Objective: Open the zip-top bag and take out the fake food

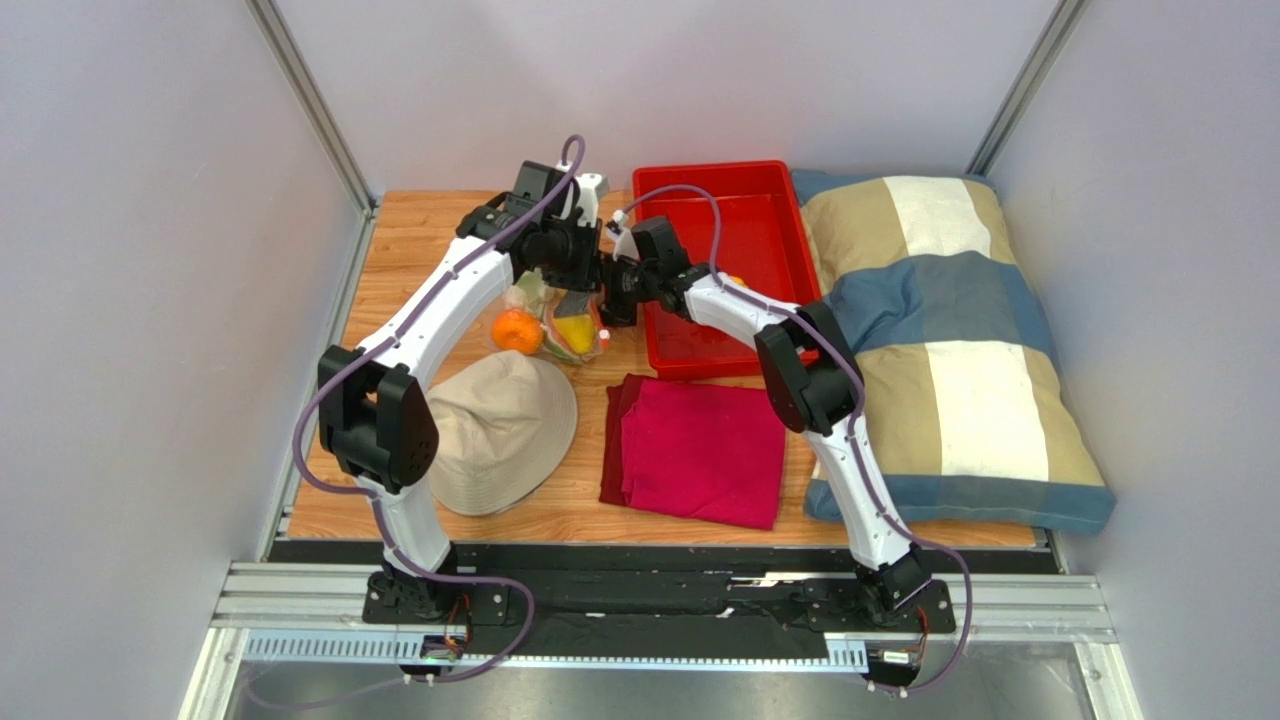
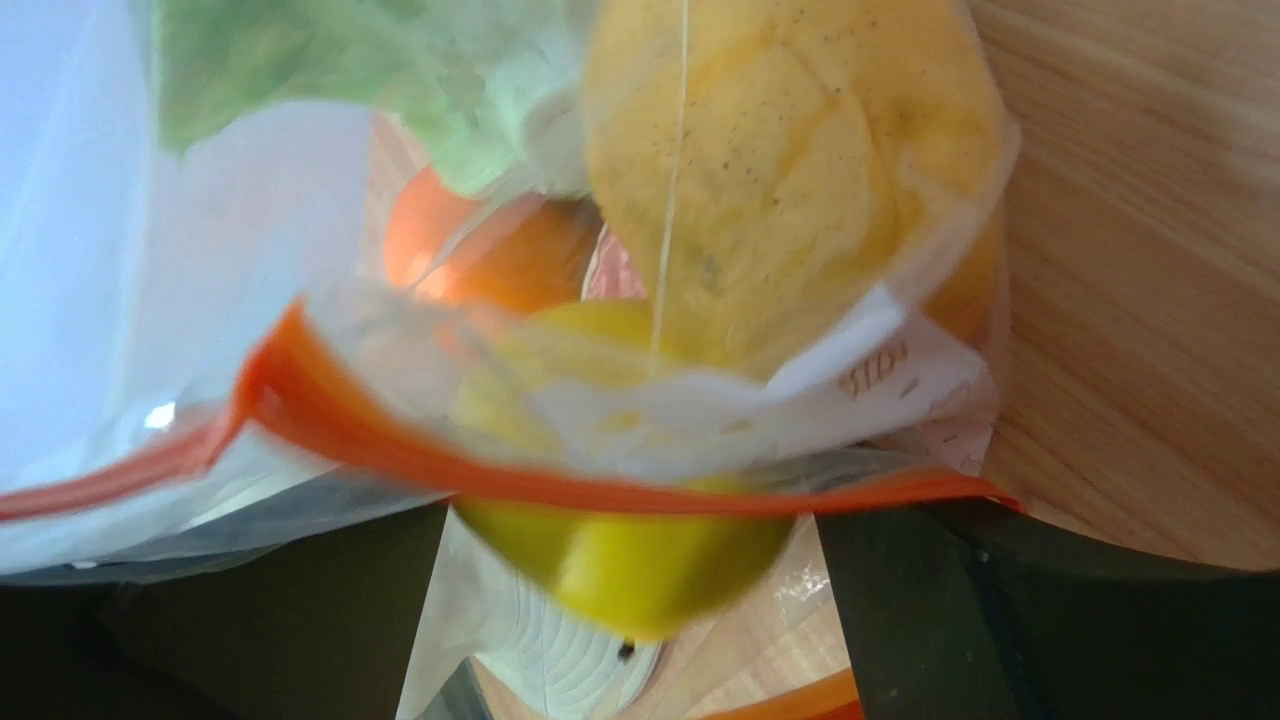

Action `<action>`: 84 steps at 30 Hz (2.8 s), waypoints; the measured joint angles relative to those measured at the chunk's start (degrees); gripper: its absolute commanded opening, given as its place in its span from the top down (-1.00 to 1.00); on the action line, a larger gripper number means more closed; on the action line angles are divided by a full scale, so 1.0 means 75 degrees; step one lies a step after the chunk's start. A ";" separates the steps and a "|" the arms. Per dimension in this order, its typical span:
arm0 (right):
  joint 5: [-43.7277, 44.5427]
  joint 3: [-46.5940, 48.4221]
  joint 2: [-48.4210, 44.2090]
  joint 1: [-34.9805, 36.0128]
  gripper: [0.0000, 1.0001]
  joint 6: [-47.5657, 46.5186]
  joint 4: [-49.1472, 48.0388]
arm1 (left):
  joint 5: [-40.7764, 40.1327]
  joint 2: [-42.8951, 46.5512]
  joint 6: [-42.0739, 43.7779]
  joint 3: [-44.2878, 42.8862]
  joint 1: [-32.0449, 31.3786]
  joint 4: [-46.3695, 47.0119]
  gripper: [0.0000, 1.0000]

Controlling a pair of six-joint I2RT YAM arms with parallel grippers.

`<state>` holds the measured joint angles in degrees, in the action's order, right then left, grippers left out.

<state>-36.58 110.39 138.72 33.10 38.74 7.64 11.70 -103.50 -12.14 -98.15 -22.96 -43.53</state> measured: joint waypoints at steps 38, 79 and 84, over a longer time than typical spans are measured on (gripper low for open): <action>0.2390 0.1964 -0.1180 -0.0198 0.95 -0.1542 0.4176 | 0.0376 0.1483 -0.1040 0.0877 0.0315 0.0201 -0.23; 0.4380 -0.1469 -0.3220 -0.2465 -1.00 -0.3124 0.5286 | -0.3436 -0.2276 -0.1230 -0.2506 -0.1416 -0.2224 0.16; 0.3488 -0.1530 -0.3535 -0.1687 -0.95 -0.2763 0.4546 | -0.3019 -0.2288 -0.1052 -0.2506 -0.1288 -0.2133 1.00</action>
<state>-10.41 98.91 112.20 20.45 18.02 41.74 -10.94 -120.66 -20.03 -116.95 -32.62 -59.53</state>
